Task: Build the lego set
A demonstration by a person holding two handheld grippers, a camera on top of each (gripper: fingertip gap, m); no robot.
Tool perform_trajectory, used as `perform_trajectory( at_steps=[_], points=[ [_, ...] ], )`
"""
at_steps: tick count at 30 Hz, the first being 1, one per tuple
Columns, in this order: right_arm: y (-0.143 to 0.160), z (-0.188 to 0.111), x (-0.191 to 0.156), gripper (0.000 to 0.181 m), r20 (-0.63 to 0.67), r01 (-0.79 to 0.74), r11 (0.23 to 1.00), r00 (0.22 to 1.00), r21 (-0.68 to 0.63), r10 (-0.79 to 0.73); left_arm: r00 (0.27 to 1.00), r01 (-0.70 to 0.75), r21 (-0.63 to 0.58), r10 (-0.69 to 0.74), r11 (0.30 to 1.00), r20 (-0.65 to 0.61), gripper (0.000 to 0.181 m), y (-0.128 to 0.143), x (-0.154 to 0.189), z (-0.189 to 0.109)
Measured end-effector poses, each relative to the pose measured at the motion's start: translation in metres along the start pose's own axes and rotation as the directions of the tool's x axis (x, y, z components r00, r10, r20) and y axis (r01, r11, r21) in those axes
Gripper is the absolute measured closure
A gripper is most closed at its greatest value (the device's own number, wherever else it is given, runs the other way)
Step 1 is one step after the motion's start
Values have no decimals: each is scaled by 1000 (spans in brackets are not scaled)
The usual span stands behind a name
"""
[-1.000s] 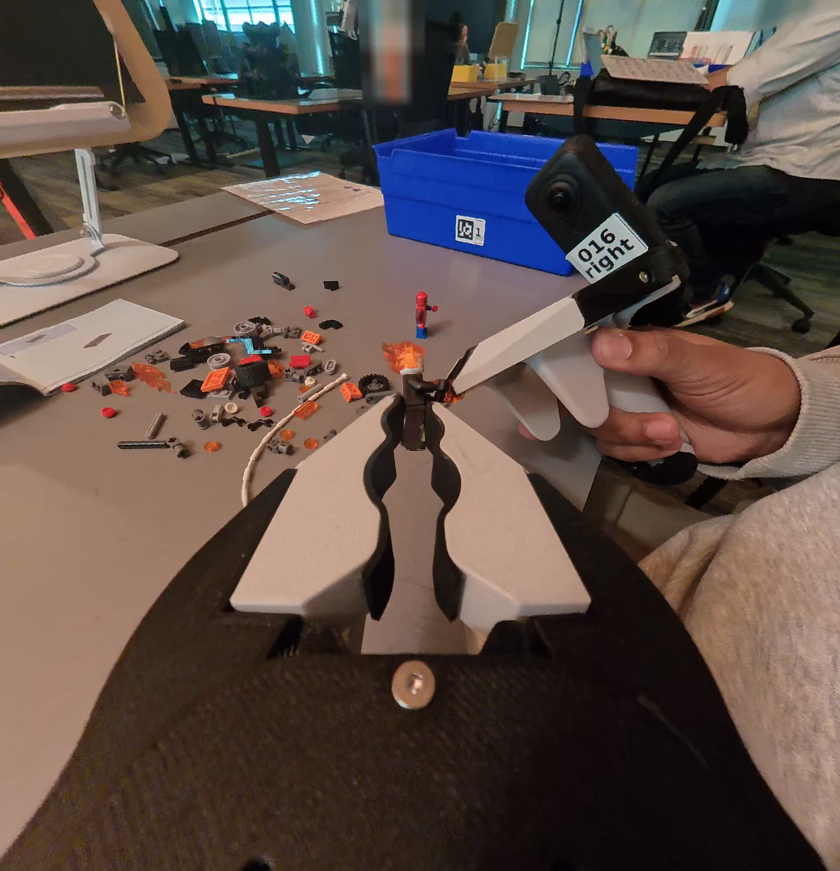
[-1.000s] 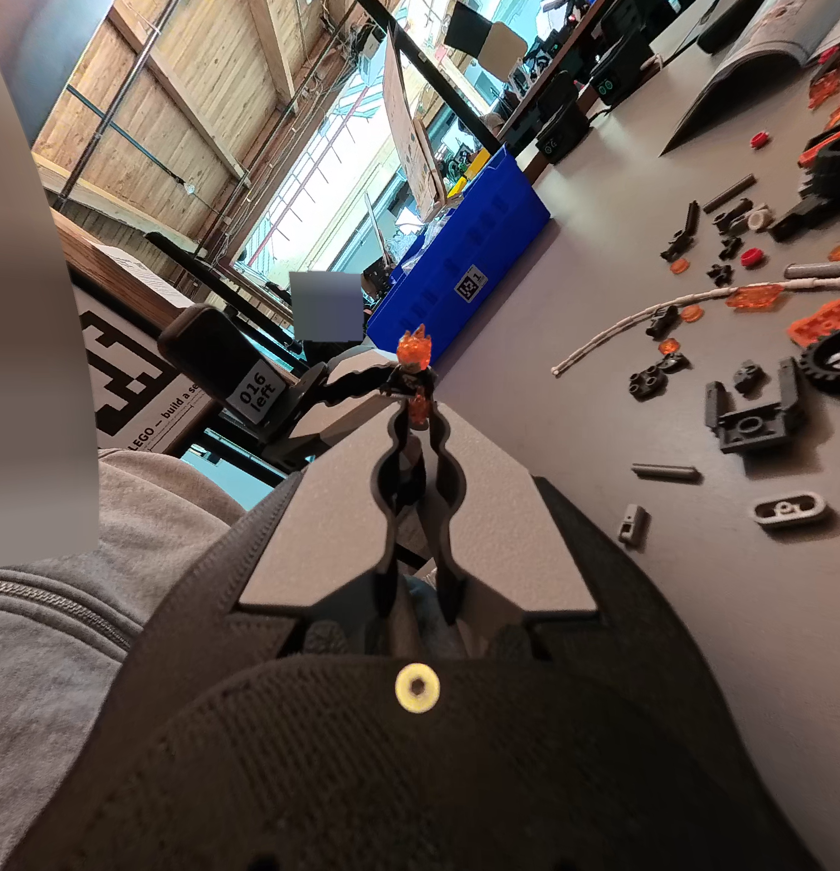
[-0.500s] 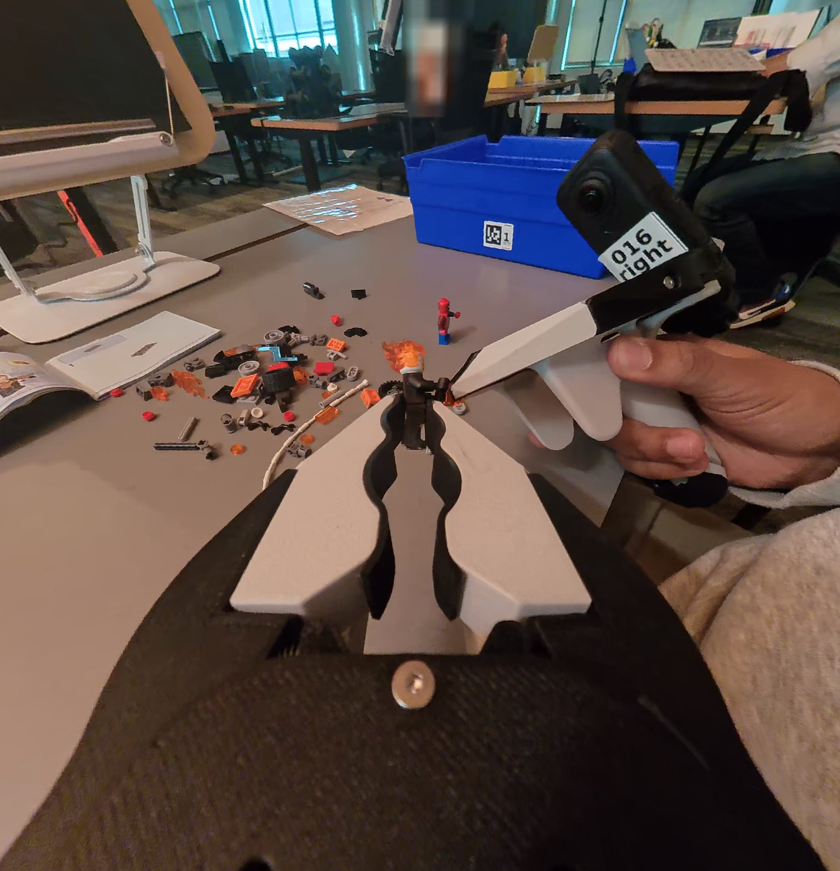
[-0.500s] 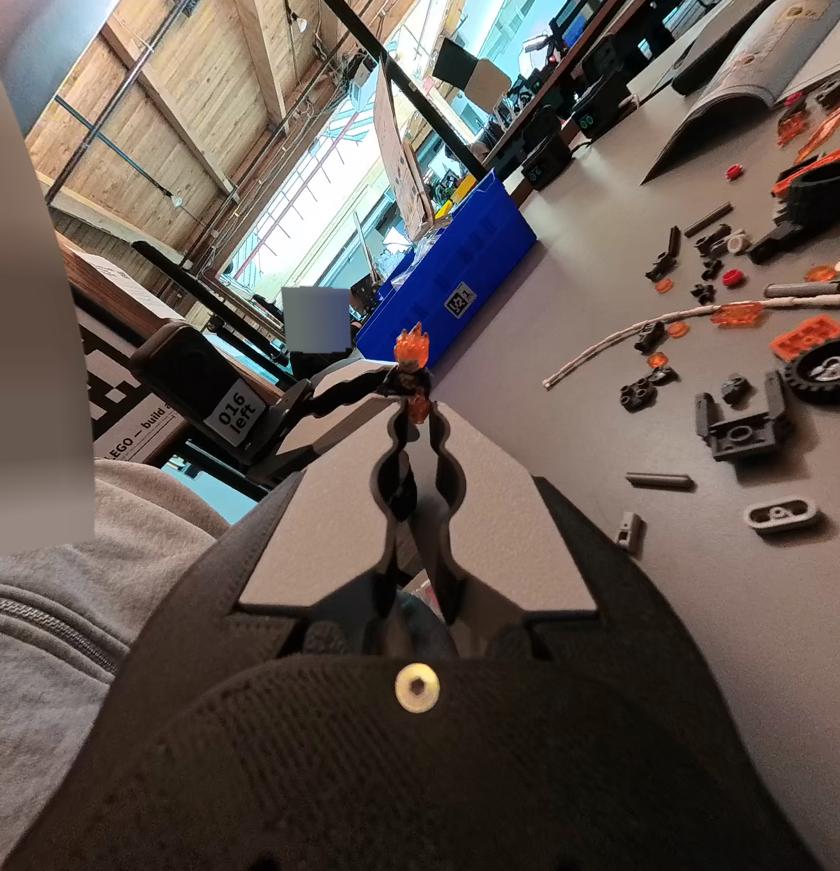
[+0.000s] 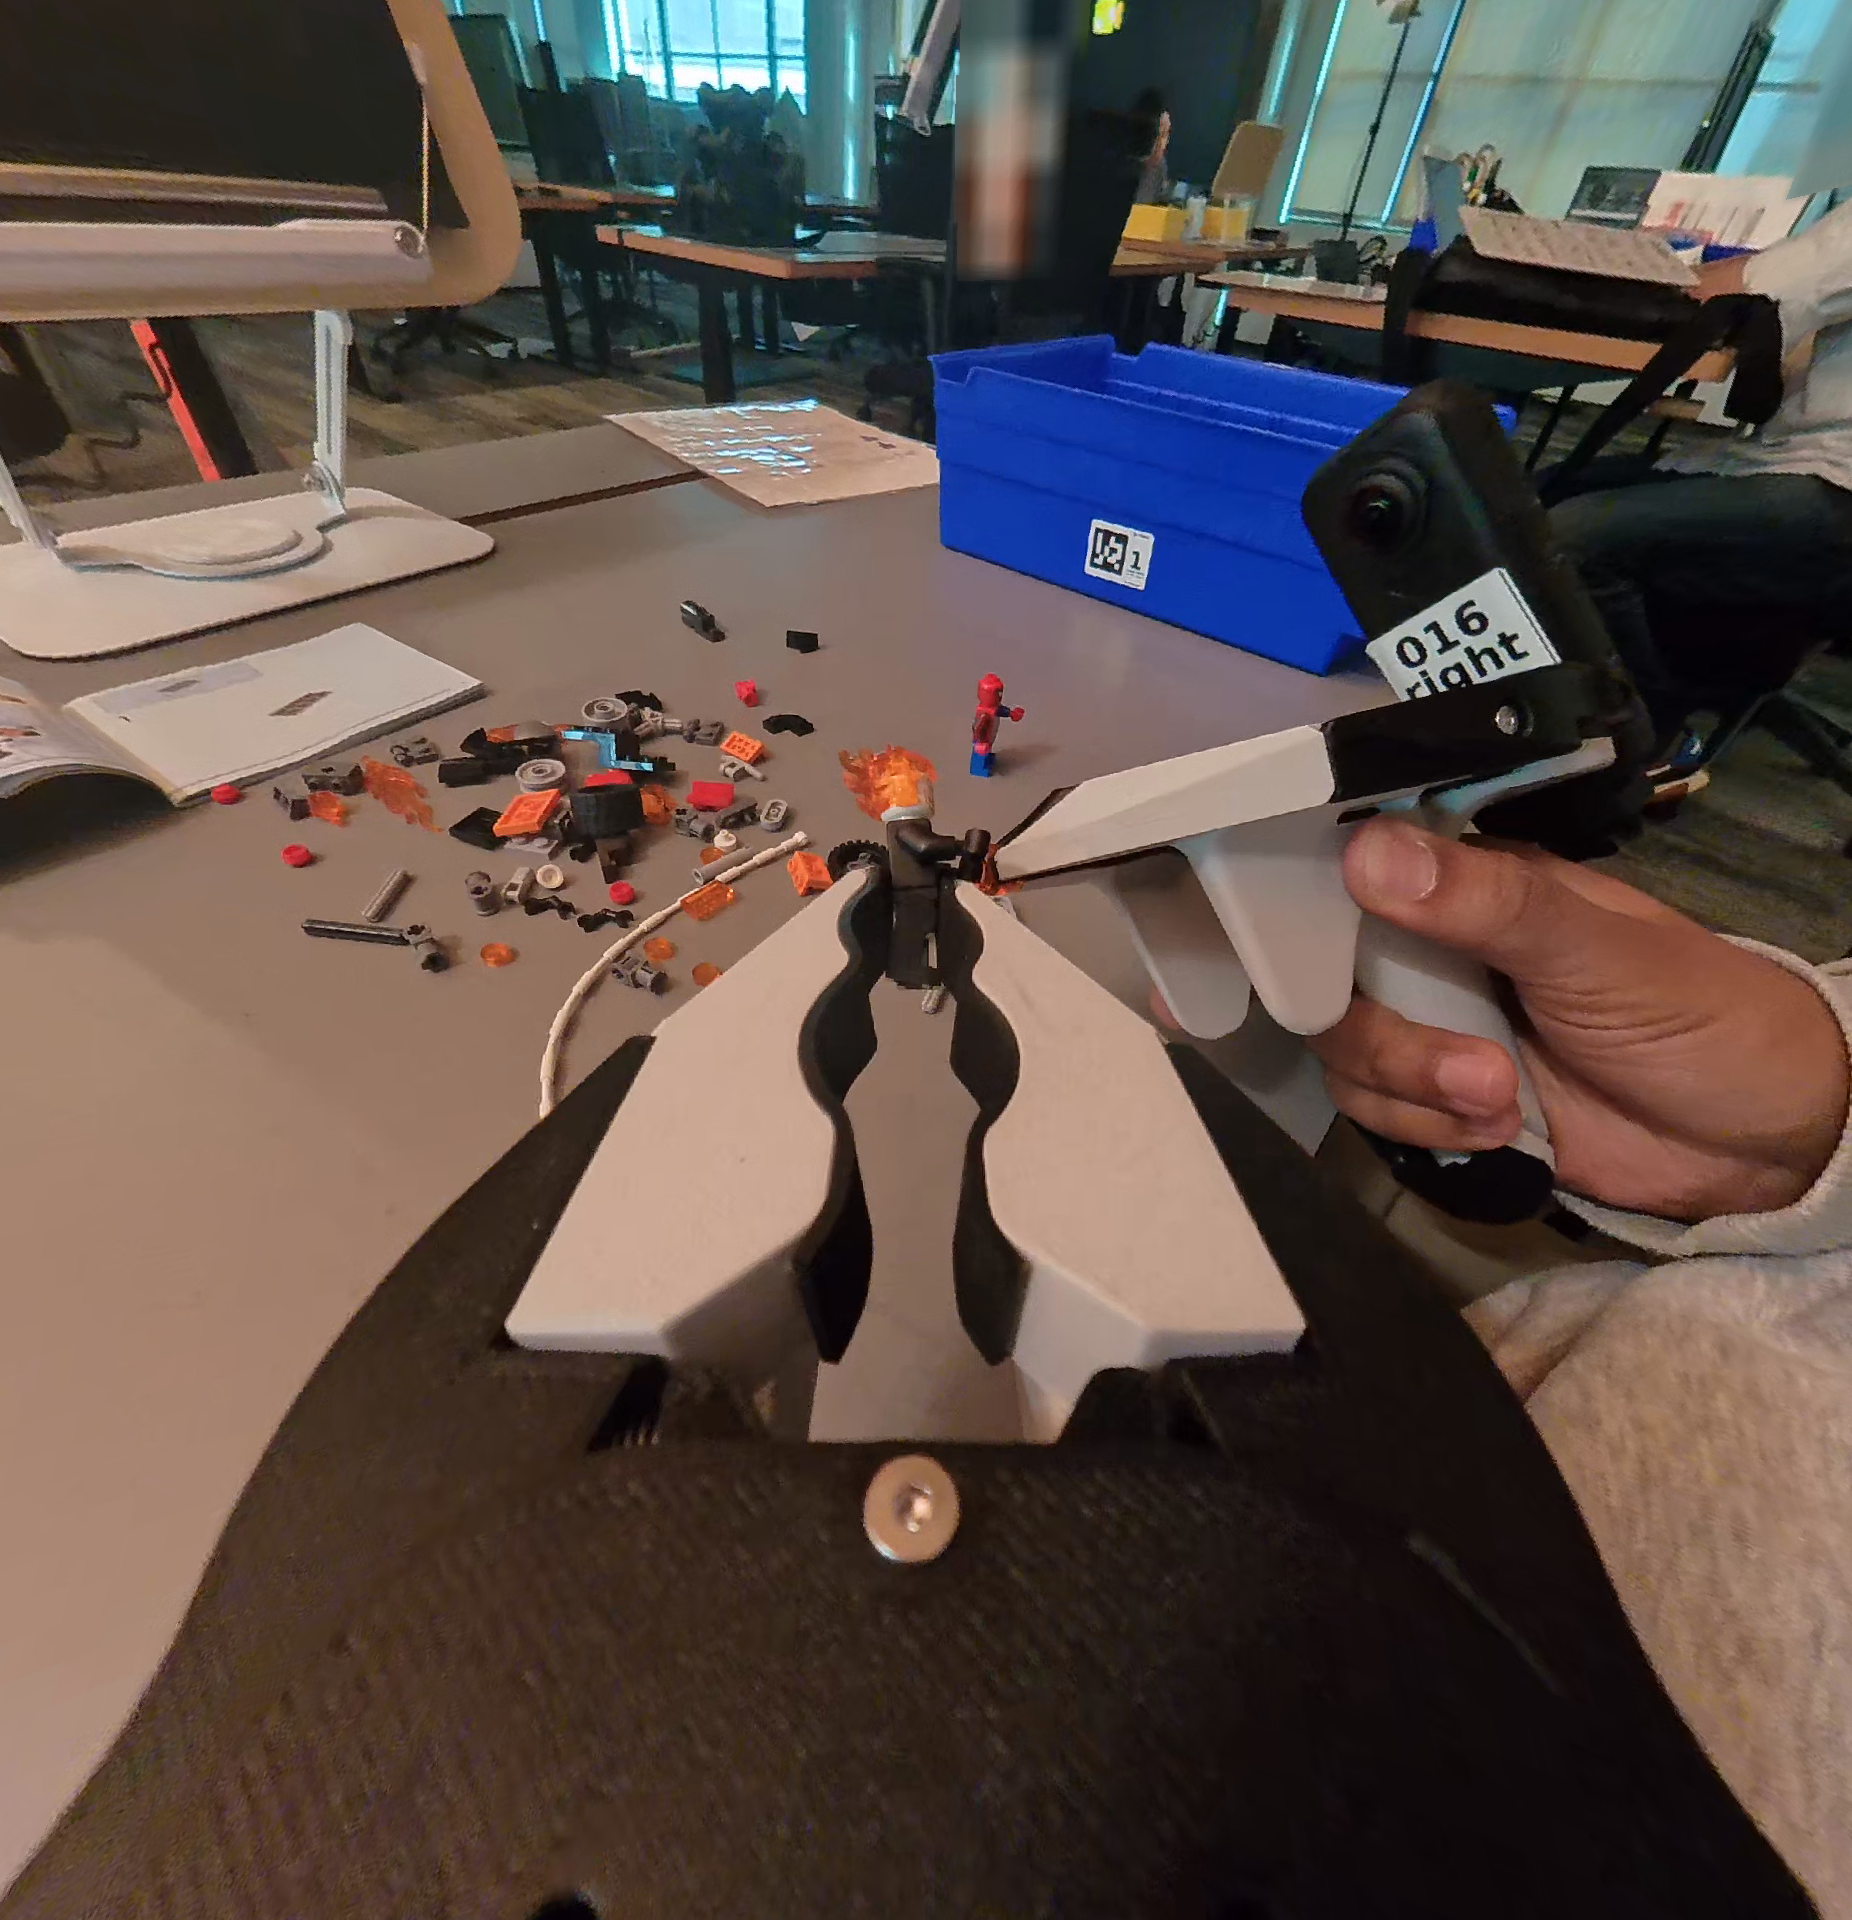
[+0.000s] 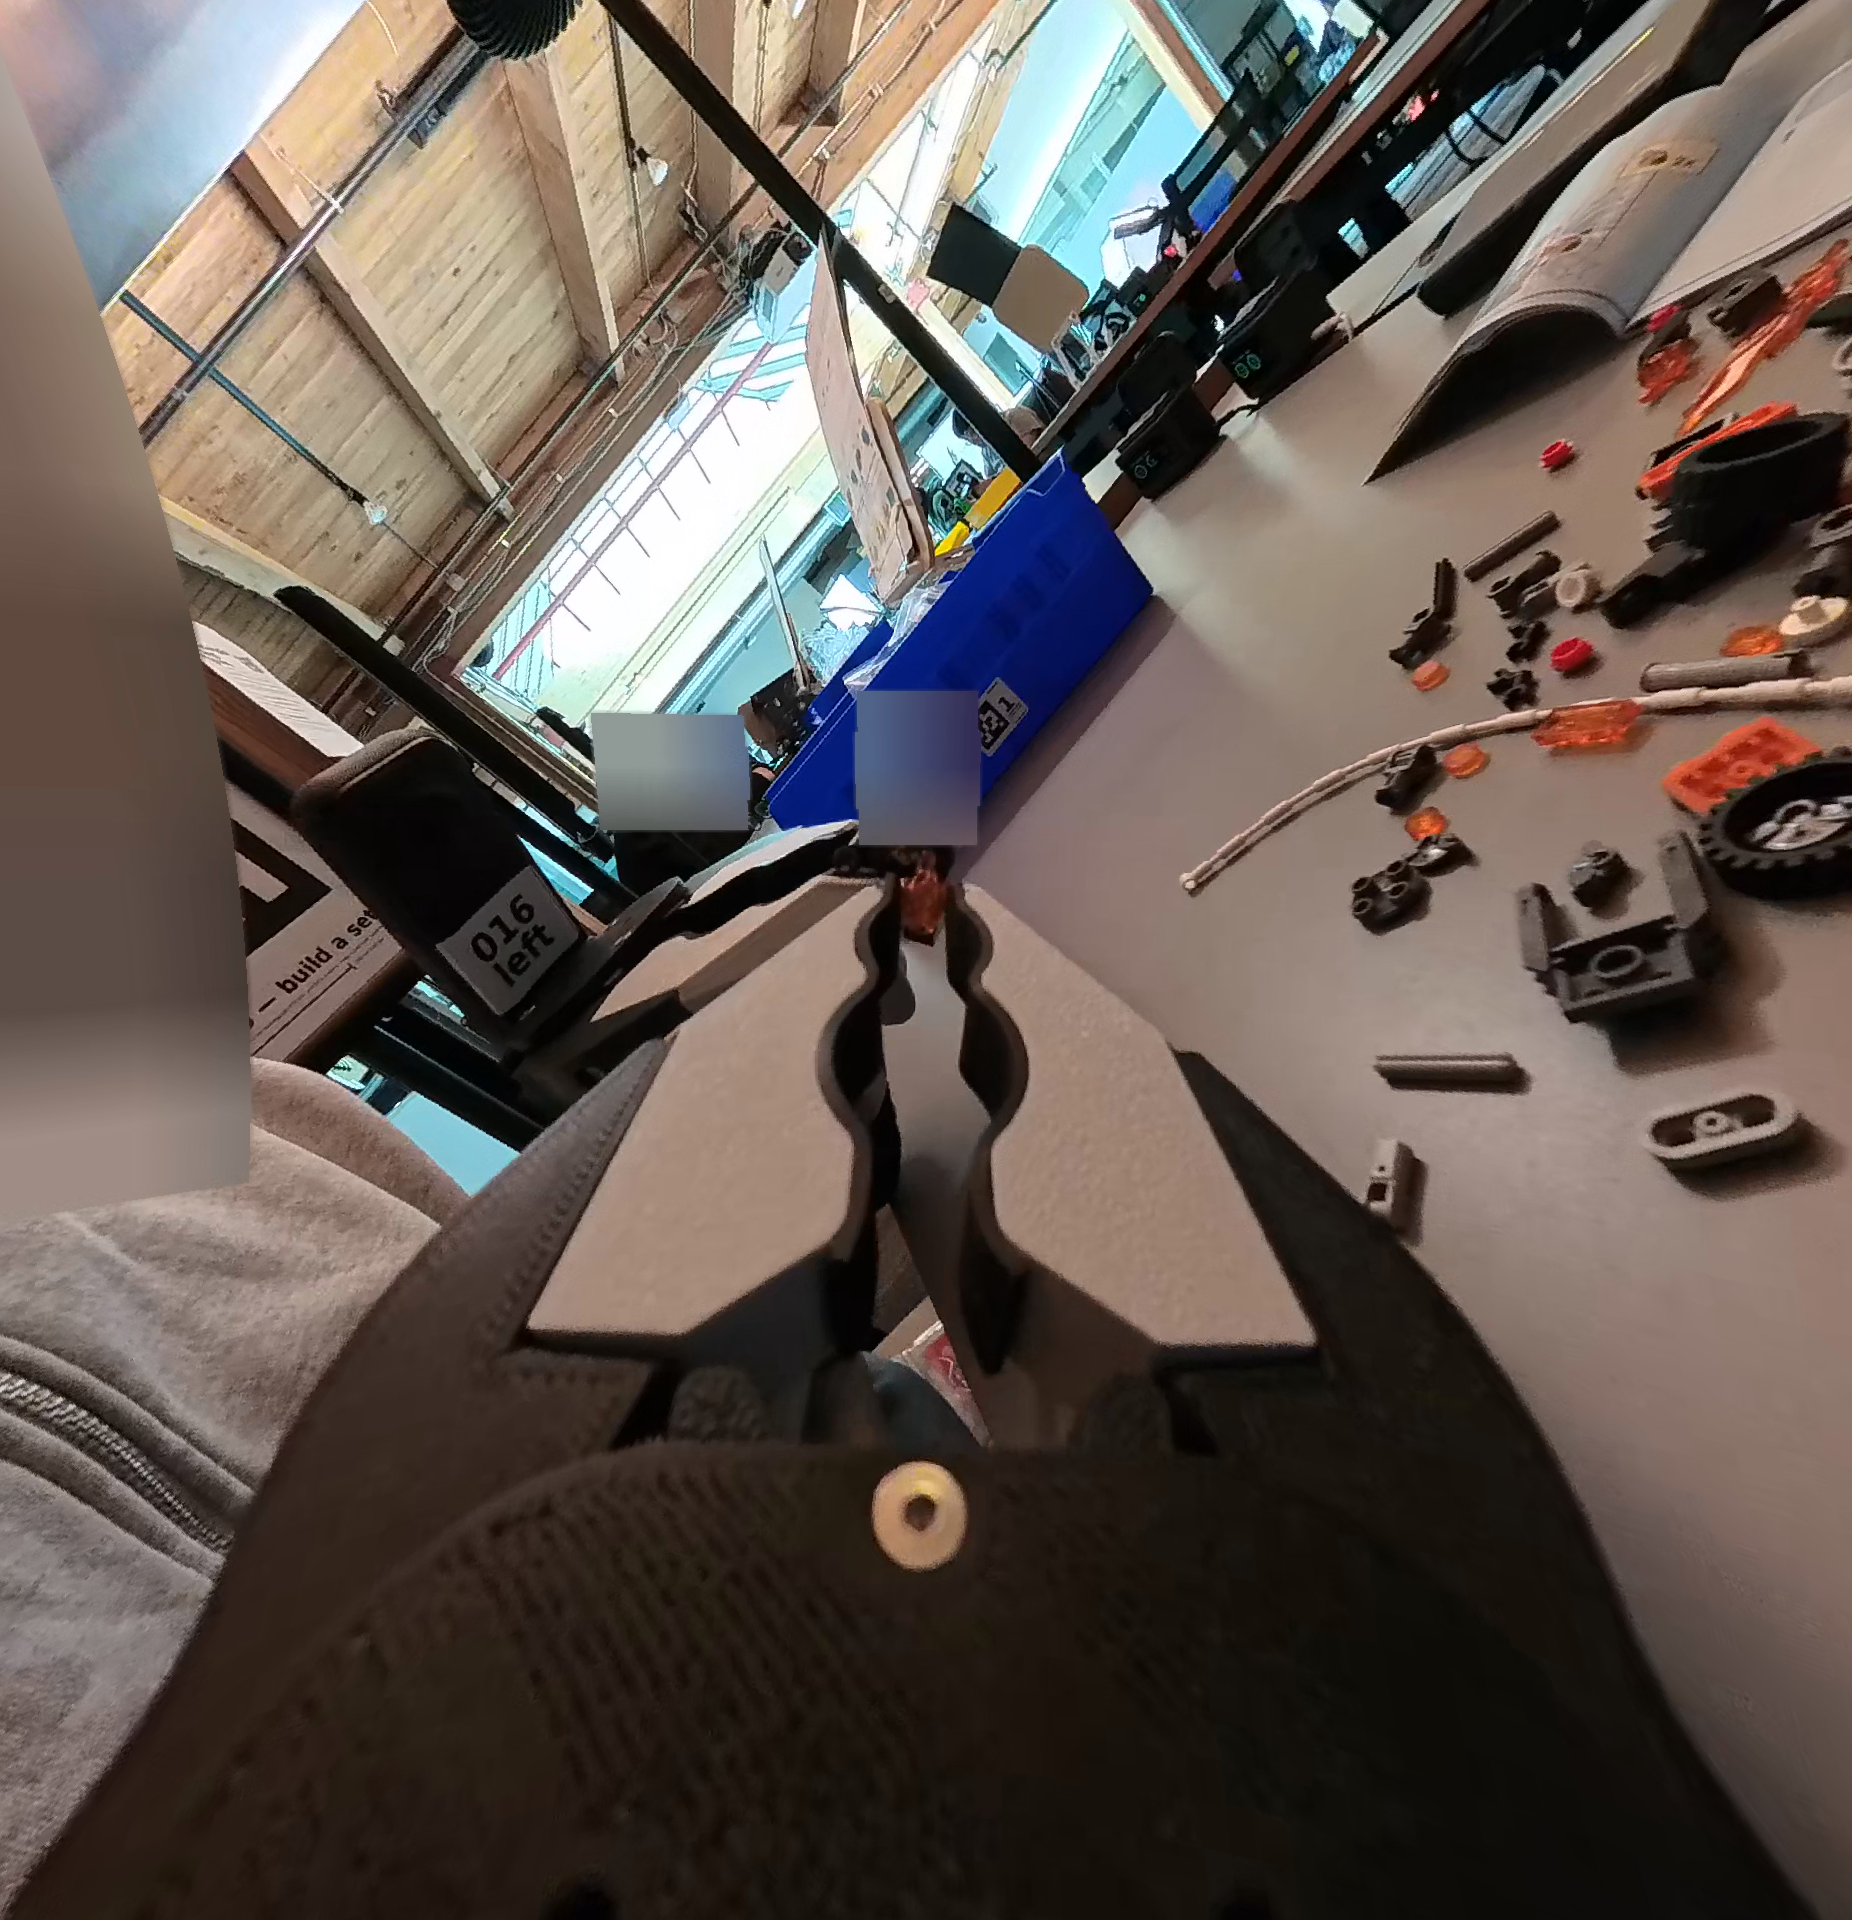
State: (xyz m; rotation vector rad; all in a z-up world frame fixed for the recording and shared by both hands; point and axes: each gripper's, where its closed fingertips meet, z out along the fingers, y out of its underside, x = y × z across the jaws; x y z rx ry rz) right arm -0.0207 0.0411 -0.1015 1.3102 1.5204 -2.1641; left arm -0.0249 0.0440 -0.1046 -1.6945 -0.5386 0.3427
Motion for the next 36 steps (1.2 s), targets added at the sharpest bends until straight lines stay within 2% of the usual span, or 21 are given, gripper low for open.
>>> perform_trajectory(
  at_steps=[16,31,34,36],
  points=[
    [2,0,3,175,-23,-3,1000,1000,27,3,999,-11,-12,11,1000,30,175,3,1,0],
    [0,5,-4,174,-18,38,998,999,45,-37,998,59,37,-58,998,-28,175,-2,-1,-5],
    [-3,6,-4,159,-35,90,995,995,28,-89,990,128,74,-124,989,-62,175,-7,-6,-9],
    [-7,5,-8,156,-22,133,991,991,31,-132,978,200,96,-193,975,-83,176,-9,-14,-13]
  ],
)
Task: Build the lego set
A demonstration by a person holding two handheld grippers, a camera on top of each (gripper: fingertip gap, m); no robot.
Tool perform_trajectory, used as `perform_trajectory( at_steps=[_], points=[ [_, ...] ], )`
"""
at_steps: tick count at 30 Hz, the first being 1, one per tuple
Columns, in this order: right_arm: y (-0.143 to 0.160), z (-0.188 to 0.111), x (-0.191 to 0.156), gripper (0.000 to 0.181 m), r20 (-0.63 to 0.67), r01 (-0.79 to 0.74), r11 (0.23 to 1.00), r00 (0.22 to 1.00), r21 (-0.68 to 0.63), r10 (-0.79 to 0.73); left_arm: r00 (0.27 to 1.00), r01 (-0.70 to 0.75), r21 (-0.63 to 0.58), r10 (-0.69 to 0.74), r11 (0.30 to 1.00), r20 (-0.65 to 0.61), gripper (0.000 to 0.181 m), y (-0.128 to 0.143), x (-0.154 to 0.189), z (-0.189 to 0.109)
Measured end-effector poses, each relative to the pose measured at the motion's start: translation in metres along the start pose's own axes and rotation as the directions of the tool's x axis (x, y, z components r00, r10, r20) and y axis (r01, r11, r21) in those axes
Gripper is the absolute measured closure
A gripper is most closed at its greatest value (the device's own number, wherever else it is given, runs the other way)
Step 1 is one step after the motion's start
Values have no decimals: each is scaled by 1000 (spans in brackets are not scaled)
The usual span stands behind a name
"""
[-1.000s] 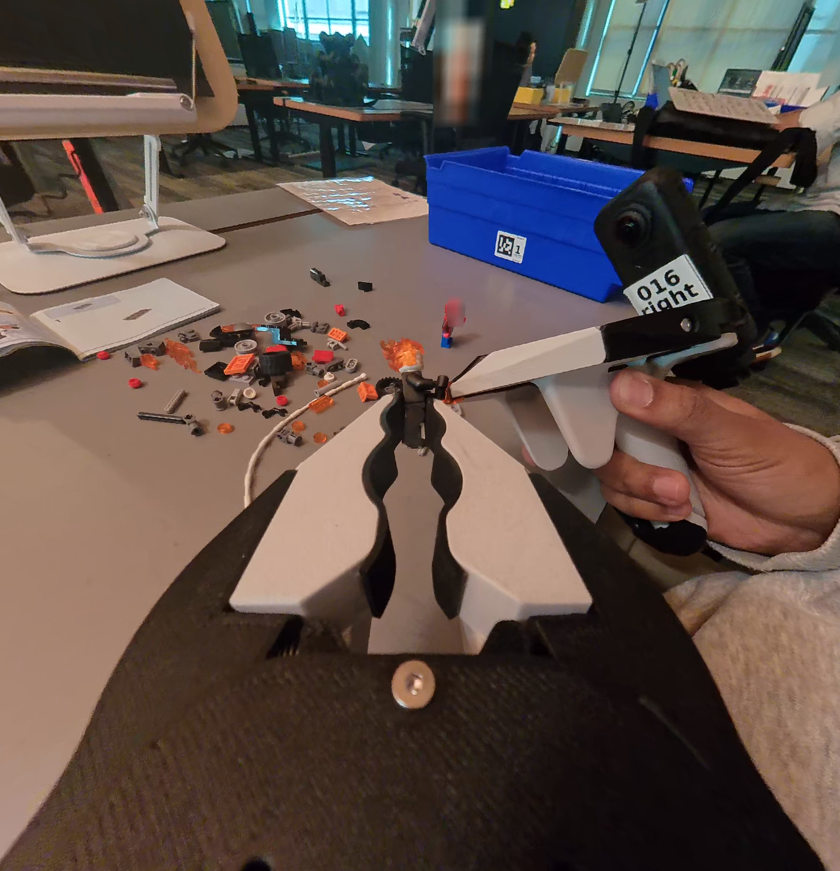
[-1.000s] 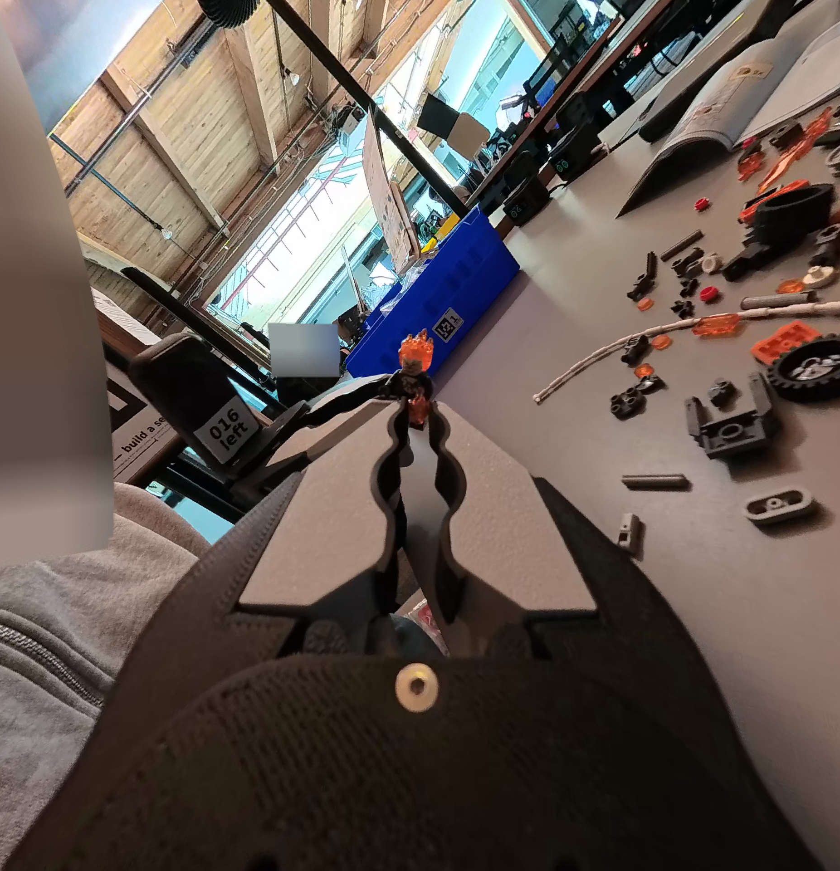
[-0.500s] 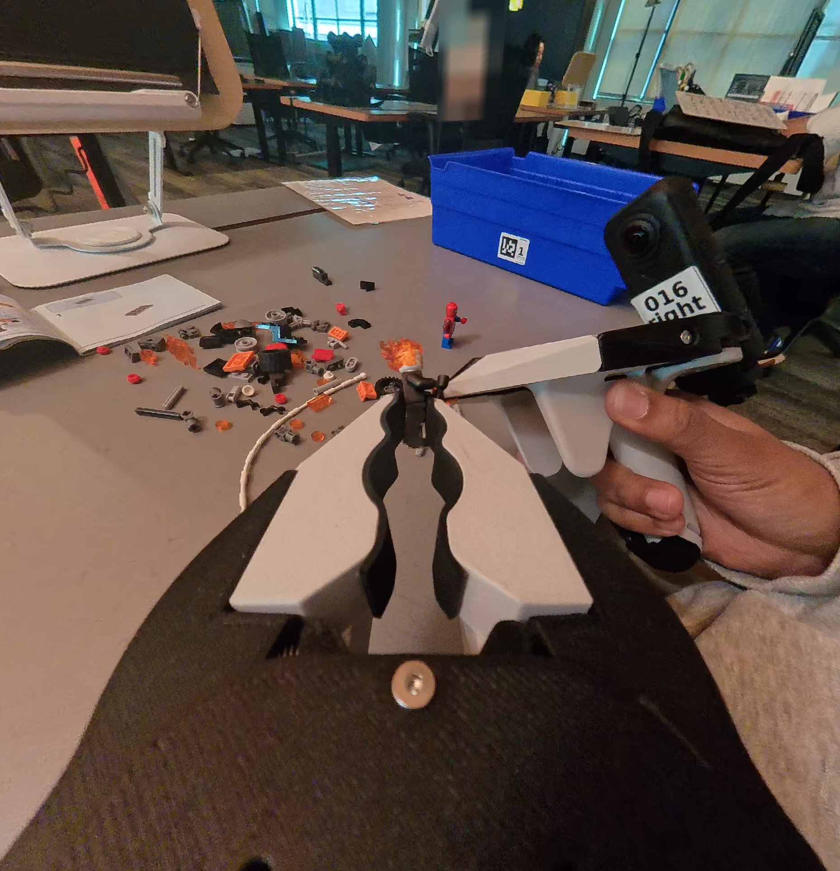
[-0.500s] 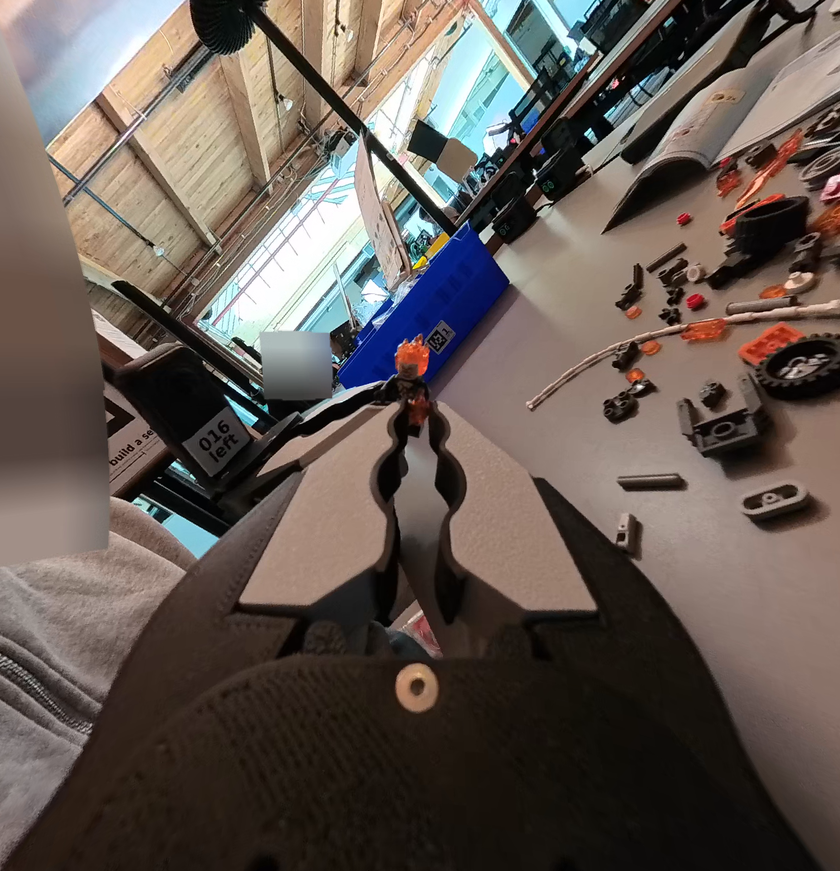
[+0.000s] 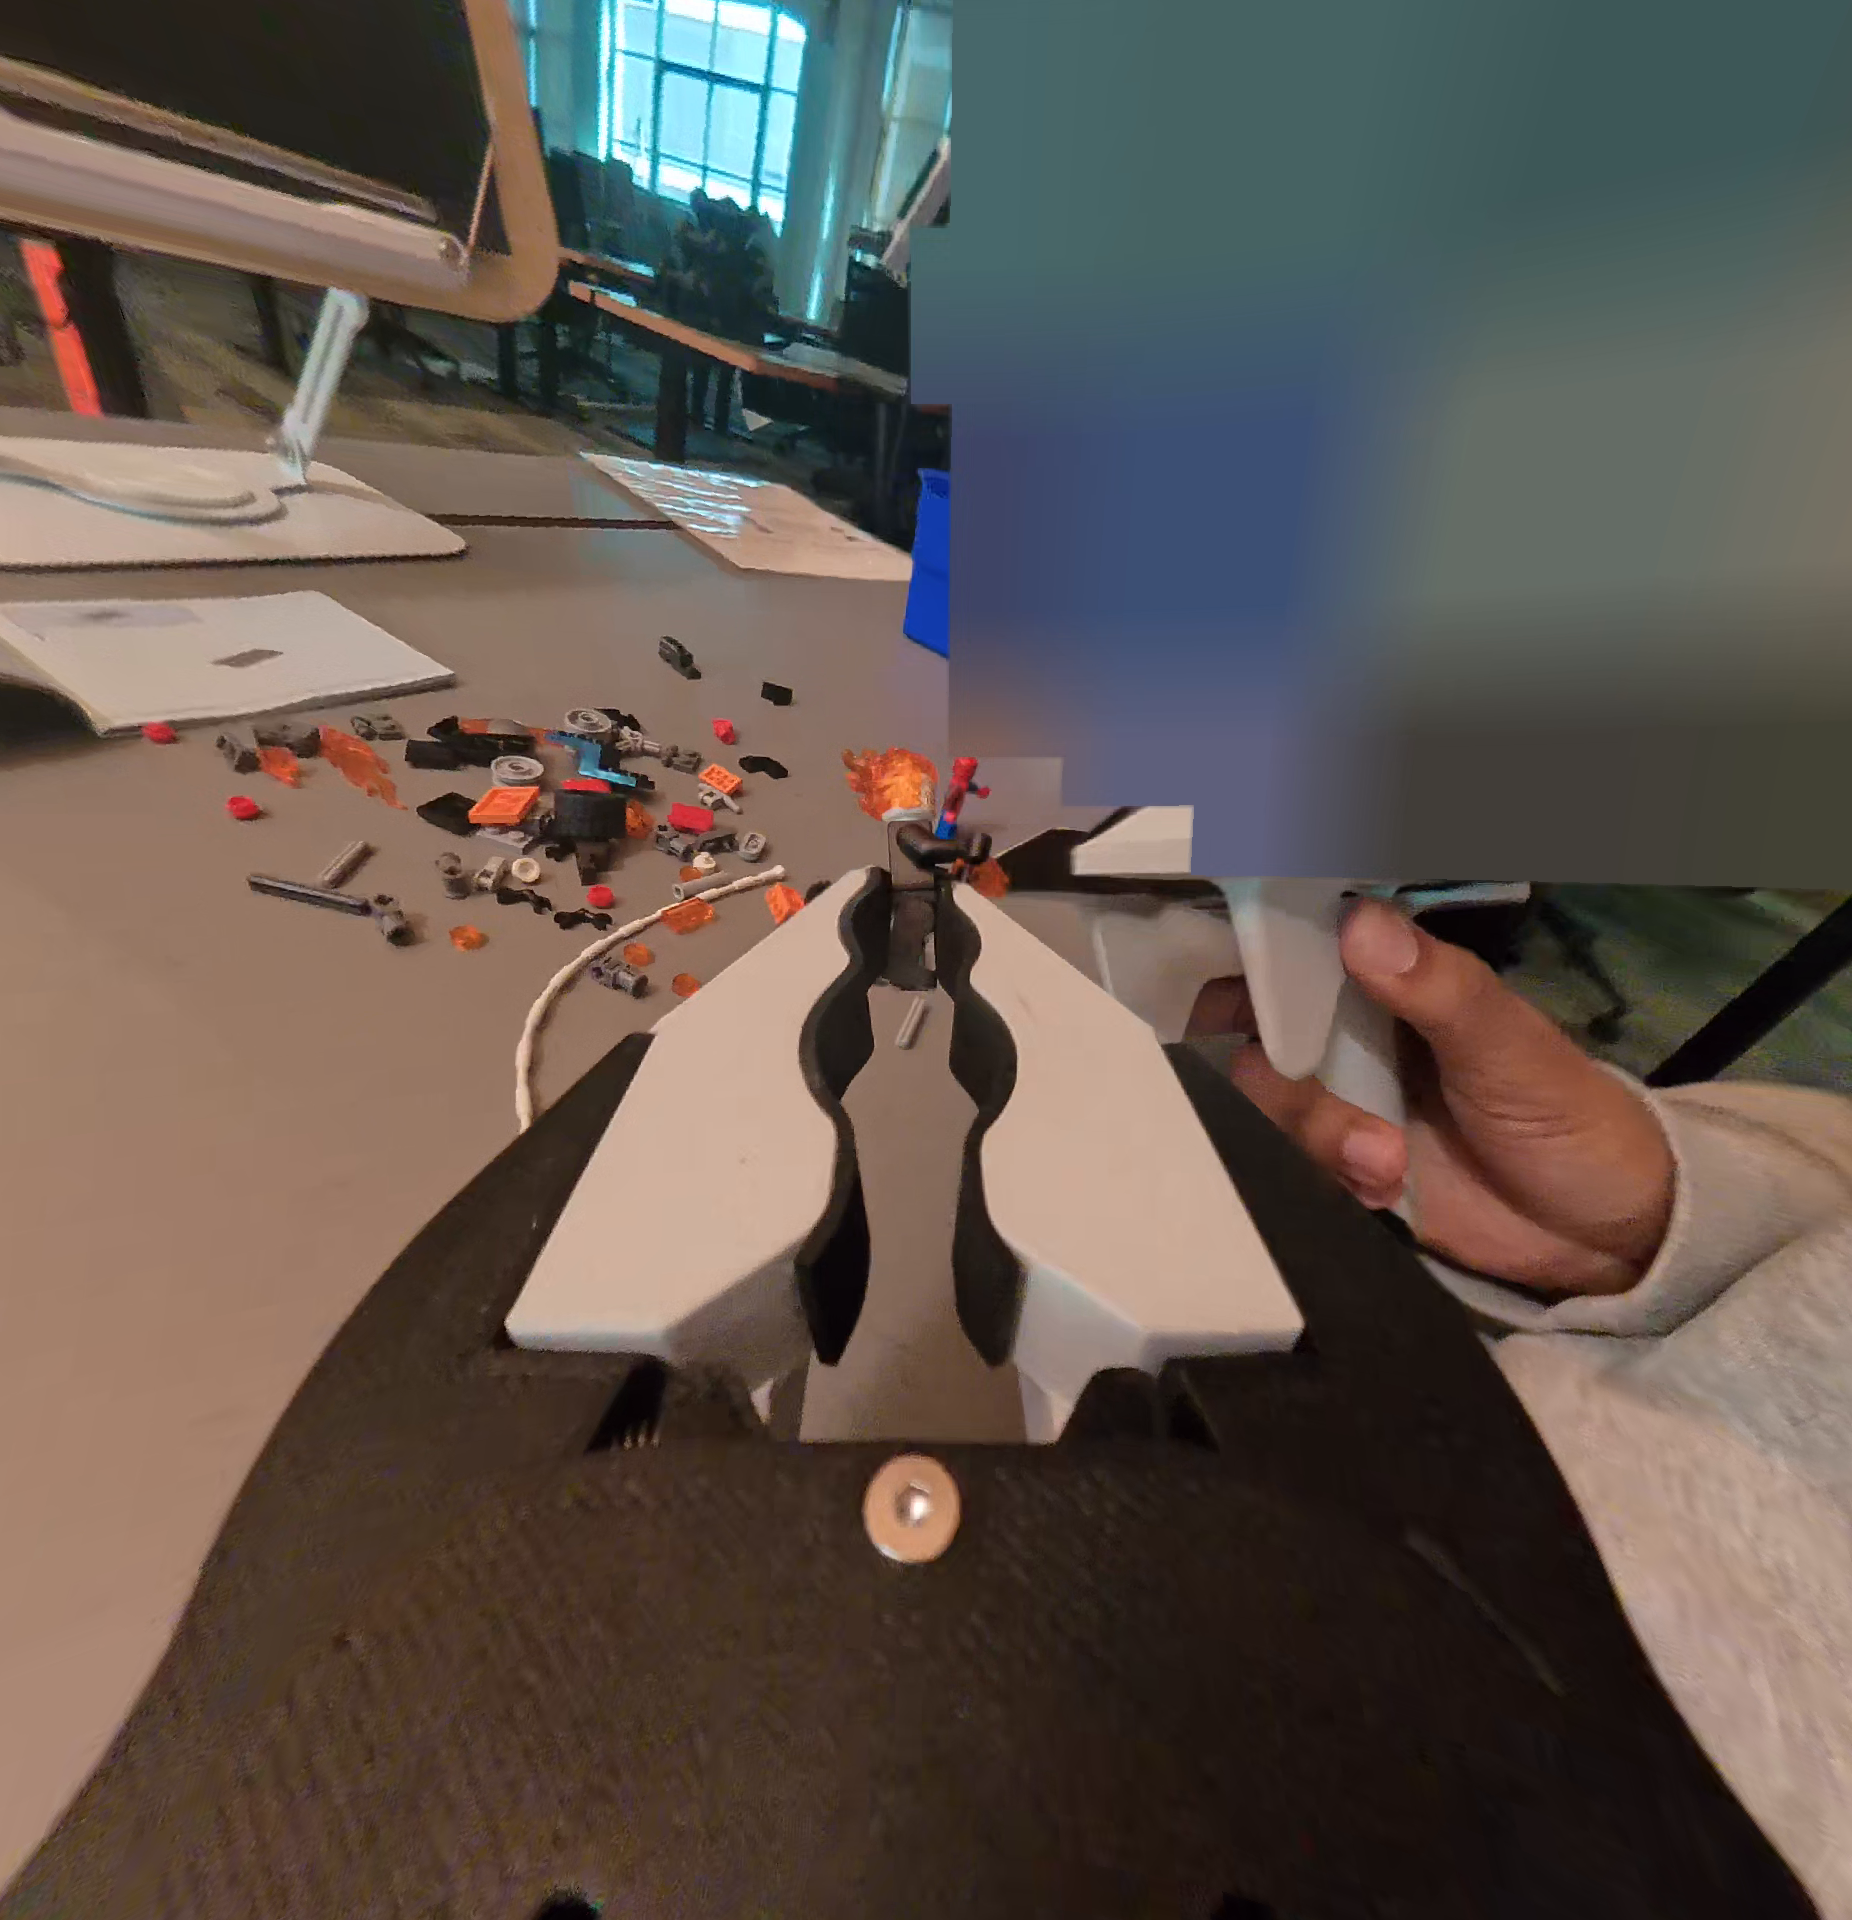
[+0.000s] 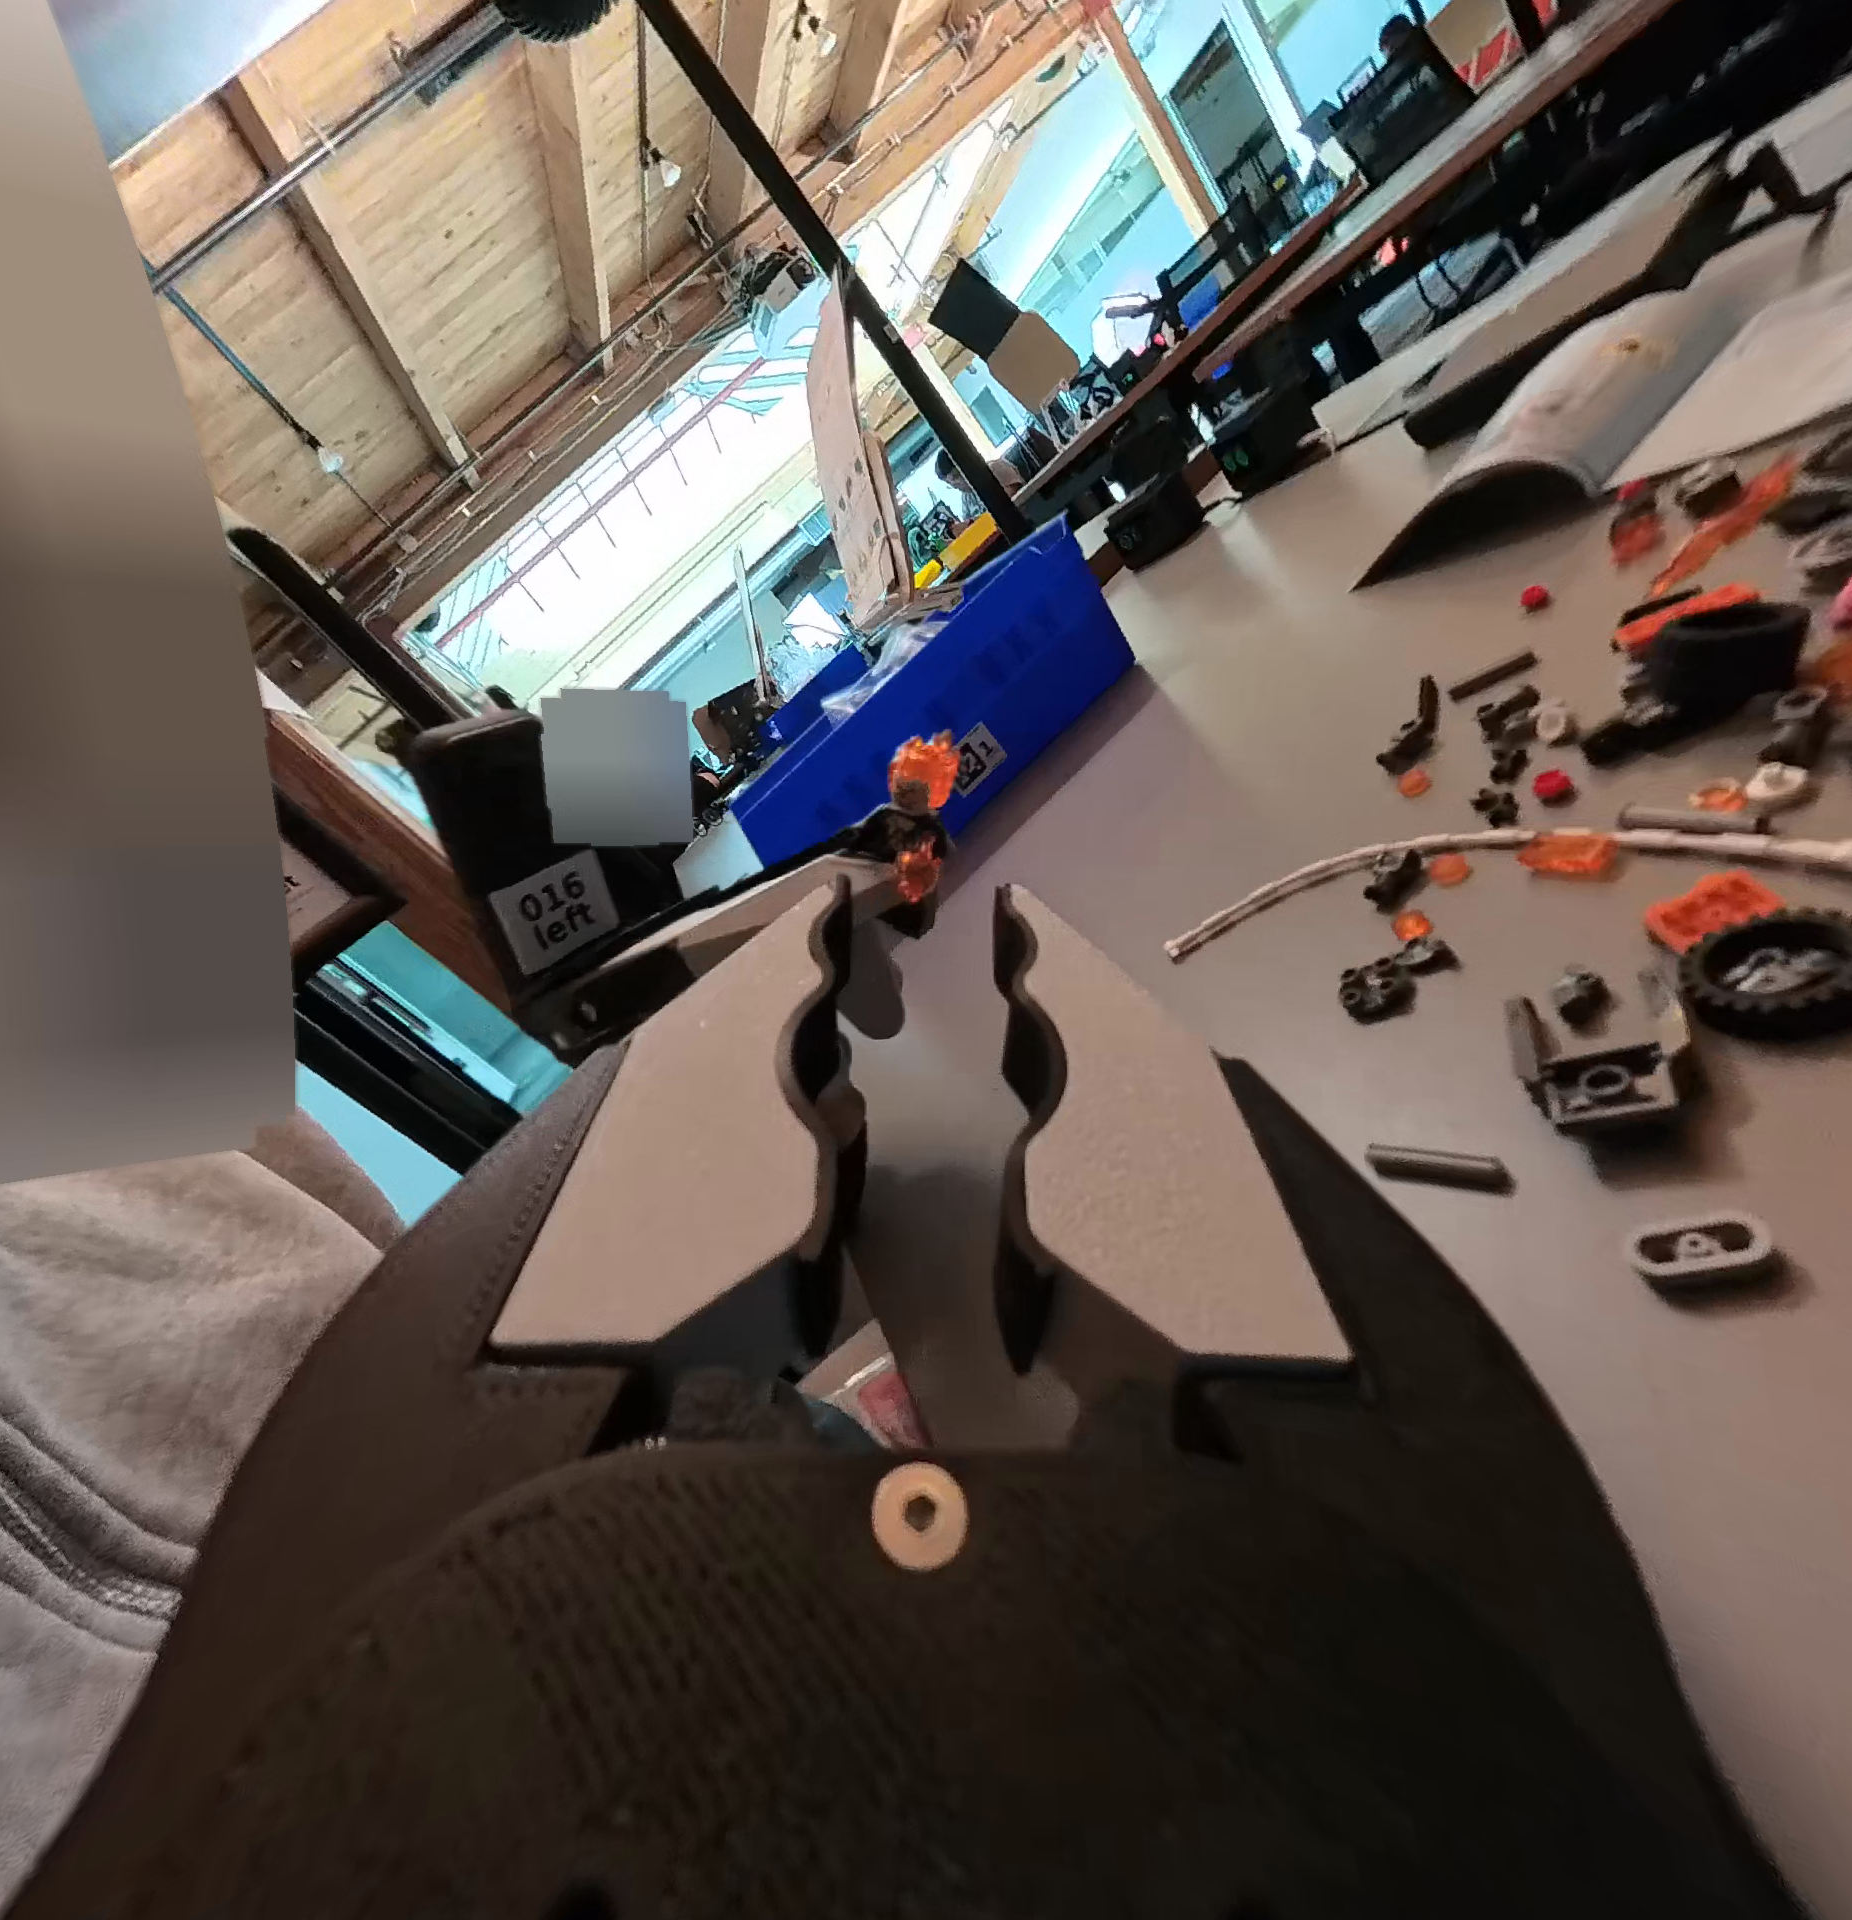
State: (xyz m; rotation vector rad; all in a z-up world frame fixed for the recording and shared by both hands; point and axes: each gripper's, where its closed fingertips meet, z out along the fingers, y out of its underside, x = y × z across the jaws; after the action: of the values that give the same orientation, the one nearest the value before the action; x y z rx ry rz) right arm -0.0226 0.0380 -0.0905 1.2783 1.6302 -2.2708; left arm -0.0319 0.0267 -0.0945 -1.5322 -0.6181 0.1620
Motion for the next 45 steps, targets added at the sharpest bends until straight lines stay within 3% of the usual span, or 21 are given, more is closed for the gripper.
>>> perform_trajectory(
  at_steps=[4,7,9,13,16,19,27,37,41,45],
  points=[
    [-8,-2,-3,154,-22,156,988,988,-1,-156,972,224,41,-220,974,-88,176,-5,-12,-6],
    [-12,-1,-7,153,-62,381,924,922,-34,-383,898,411,29,-399,911,-187,176,-3,-16,-6],
    [-13,2,-7,153,-106,582,810,804,-71,-586,841,498,6,-482,867,-246,176,-3,-16,-5],
    [-7,8,2,154,-183,819,549,521,-168,-834,828,502,-43,-495,864,-264,176,1,-13,-1],
    [-2,9,-8,164,-173,892,430,406,-136,-897,819,494,-98,-500,864,-280,176,7,-6,2],
    [0,4,-19,163,-178,924,372,353,-85,-918,813,499,-112,-509,859,-284,177,9,-5,3],
    [-2,3,-11,159,-170,903,414,393,-116,-904,788,507,-141,-524,850,-323,177,10,-1,2],
    [2,4,-13,162,-162,915,387,366,-119,-916,781,504,-153,-524,850,-340,178,11,3,1],
    [-7,-1,-14,164,-173,893,445,428,-75,-887,778,506,-153,-526,849,-343,177,10,3,0],
    [-23,-11,-16,169,-185,834,551,545,25,-818,776,512,-152,-531,845,-340,177,11,2,1]
  ],
)
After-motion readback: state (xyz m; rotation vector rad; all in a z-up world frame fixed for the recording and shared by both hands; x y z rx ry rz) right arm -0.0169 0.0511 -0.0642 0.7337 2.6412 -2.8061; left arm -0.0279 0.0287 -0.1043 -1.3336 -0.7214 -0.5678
